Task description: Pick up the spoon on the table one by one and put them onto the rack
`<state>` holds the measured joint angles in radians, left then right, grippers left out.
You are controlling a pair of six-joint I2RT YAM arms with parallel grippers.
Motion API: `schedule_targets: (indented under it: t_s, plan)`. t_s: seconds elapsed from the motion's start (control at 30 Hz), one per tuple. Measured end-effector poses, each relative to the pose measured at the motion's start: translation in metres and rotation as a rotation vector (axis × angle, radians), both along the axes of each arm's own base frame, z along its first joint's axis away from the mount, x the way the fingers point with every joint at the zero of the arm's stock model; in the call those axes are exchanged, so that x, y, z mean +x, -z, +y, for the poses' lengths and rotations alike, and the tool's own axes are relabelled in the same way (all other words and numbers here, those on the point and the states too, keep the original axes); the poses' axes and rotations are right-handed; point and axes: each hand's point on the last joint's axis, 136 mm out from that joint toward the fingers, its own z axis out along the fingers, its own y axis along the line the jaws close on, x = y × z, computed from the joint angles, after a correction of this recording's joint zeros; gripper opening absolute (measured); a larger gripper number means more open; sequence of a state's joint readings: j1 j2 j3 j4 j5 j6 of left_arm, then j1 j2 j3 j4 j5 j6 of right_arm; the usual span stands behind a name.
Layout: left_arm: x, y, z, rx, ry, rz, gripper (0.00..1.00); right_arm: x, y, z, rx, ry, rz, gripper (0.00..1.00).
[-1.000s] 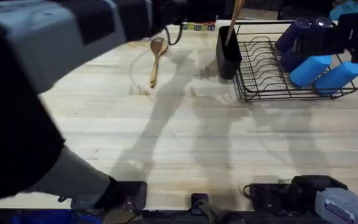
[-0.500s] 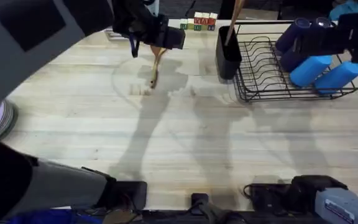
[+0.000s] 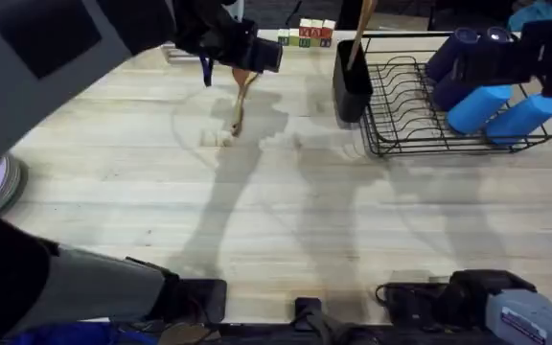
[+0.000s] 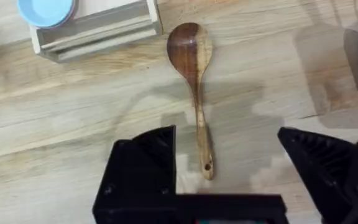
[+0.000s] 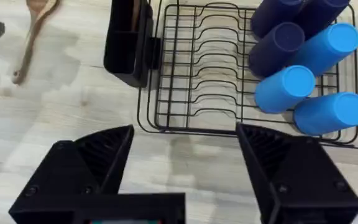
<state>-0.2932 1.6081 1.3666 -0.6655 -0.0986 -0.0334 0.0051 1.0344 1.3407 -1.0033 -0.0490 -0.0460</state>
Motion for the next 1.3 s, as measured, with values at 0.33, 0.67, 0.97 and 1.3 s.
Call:
schedule_targets:
  t_s: [0.33,0.67,0.97,1.3]
  plan:
    - [0.021,0.044,0.01,0.019,-0.036,0.062,0.995,0.0,0.0,0.0,0.0,0.0,0.002,0.992]
    - [0.035,0.095,0.014,0.038,-0.051,0.133,0.995,-0.001,0.001,0.0,-0.002,-0.002,0.003,0.992]
    - [0.041,0.134,0.013,0.05,-0.05,0.182,0.995,-0.001,0.001,0.0,-0.002,-0.002,0.003,0.992]
    - [0.046,0.143,0.013,0.041,-0.055,0.184,0.973,-0.001,0.0,0.0,-0.002,-0.002,0.003,0.992]
